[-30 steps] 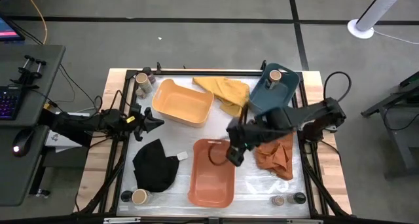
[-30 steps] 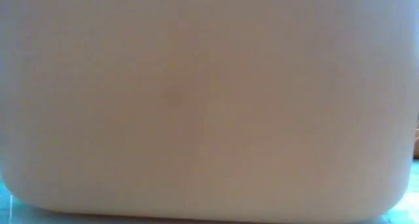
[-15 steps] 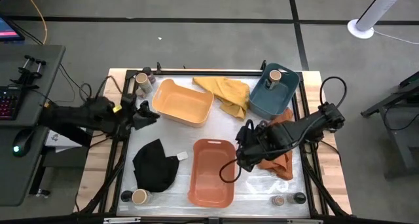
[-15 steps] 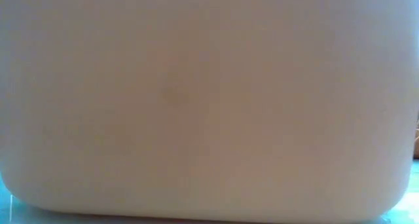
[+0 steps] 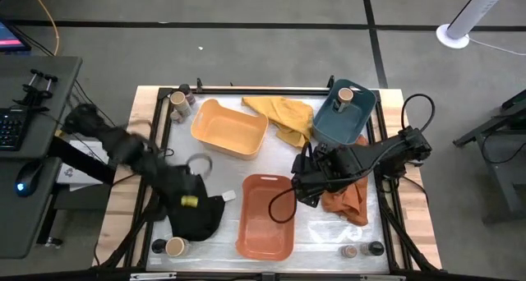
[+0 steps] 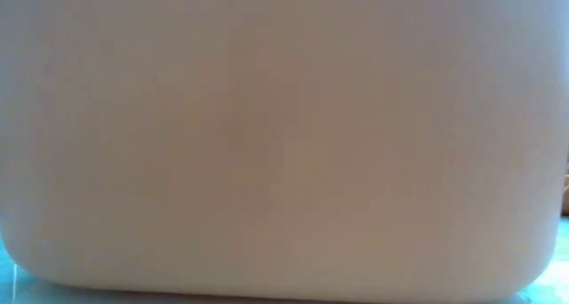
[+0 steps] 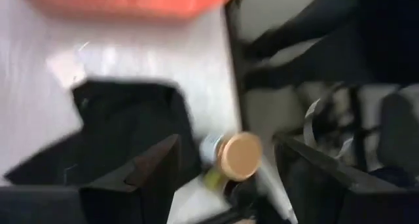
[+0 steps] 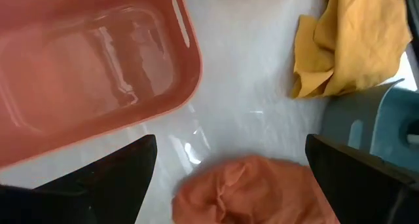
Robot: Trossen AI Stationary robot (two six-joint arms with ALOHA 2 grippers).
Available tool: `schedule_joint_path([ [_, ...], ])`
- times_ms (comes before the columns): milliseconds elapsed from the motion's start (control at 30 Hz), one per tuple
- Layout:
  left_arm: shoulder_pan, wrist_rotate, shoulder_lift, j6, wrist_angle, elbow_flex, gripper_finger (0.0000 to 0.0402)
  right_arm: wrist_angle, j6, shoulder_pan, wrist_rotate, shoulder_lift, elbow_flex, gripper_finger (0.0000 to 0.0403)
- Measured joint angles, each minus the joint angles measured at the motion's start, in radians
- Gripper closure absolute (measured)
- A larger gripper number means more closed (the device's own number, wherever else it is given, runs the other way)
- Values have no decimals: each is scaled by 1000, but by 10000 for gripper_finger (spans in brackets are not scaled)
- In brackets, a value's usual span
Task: Sort spices by type
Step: Put the bottom gold seasoning bottle into the blue bin
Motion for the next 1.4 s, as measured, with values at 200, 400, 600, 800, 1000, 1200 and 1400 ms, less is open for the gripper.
schedule_joint_path([
  [200, -238, -184, 126, -290, 36, -28, 170, 0, -32, 0, 11, 0, 0, 16],
  [400, -340, -189, 269, -495, 126, -40, 170, 0, -92, 0, 11, 0, 0, 16],
  [600, -344, -108, 356, -474, 94, -40, 170, 0, -120, 0, 10, 0, 0, 16],
  [800, -357, -113, 364, -537, 107, -36, 168, 0, -120, 0, 1, 0, 0, 16],
  [1000, -368, -154, 349, -525, 107, -7, 167, 0, -115, 0, -5, 0, 0, 16],
  [1200, -366, -158, 345, -499, 108, -3, 167, 0, -111, 0, -5, 0, 0, 16],
  [1400, -366, -156, 345, -390, 111, -3, 160, 0, -111, 7, -5, 0, 0, 16],
])
